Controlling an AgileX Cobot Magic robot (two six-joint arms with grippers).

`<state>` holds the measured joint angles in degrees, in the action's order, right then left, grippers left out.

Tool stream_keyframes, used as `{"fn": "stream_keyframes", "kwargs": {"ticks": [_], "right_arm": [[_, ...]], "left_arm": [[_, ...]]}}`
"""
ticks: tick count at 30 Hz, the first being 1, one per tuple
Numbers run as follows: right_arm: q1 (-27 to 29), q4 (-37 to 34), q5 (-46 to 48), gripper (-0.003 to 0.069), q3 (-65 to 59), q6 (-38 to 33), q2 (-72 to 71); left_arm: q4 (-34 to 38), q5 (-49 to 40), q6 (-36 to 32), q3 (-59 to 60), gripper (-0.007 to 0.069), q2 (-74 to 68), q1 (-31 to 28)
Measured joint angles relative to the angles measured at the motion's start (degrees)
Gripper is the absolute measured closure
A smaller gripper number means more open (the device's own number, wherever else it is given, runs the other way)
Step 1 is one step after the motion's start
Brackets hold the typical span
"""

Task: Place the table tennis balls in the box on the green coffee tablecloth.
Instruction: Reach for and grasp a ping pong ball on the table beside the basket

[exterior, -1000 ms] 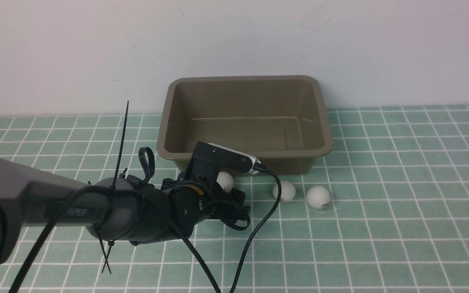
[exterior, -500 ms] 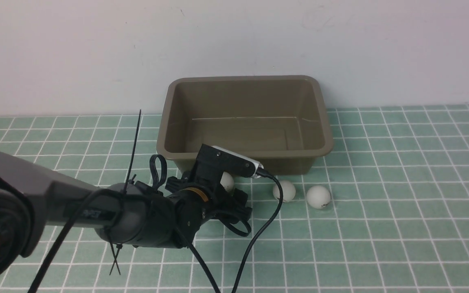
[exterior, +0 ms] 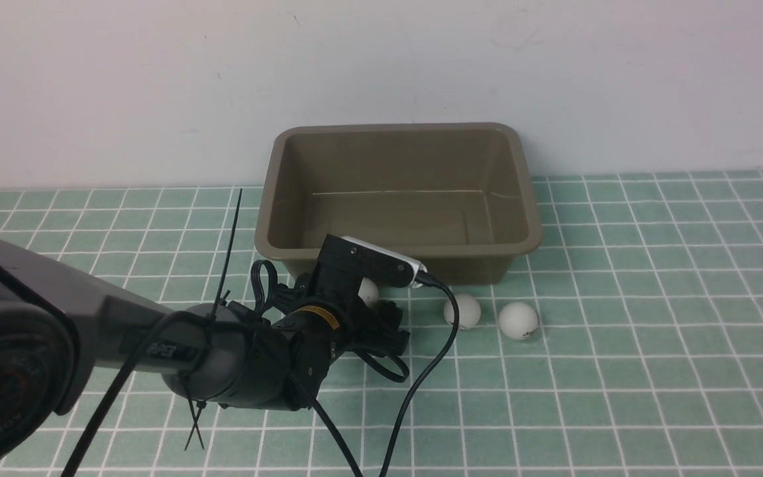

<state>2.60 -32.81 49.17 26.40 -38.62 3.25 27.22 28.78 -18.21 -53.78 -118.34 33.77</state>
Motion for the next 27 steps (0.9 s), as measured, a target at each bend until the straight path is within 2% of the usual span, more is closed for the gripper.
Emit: {"fn": "stream_keyframes", "kwargs": {"ticks": [2,4,7,27], "right_arm": [[0.0,0.0,0.0,0.0196,0.0,0.0,0.0],[0.0,0.0,0.0,0.0196,0.0,0.0,0.0],[0.0,0.0,0.0,0.0196,0.0,0.0,0.0],[0.0,0.59,-0.87,0.0196,0.0,-0.1,0.0]], "left_arm": [[0.0,0.0,0.41,0.0,0.006,0.0,0.0],[0.0,0.01,0.46,0.0,0.0116,0.0,0.0],[0.0,0.06,0.46,0.0,0.0279,0.0,0.0],[0.21,-2.16,-1.29,0.53,0.0279,3.75,1.6]]}}
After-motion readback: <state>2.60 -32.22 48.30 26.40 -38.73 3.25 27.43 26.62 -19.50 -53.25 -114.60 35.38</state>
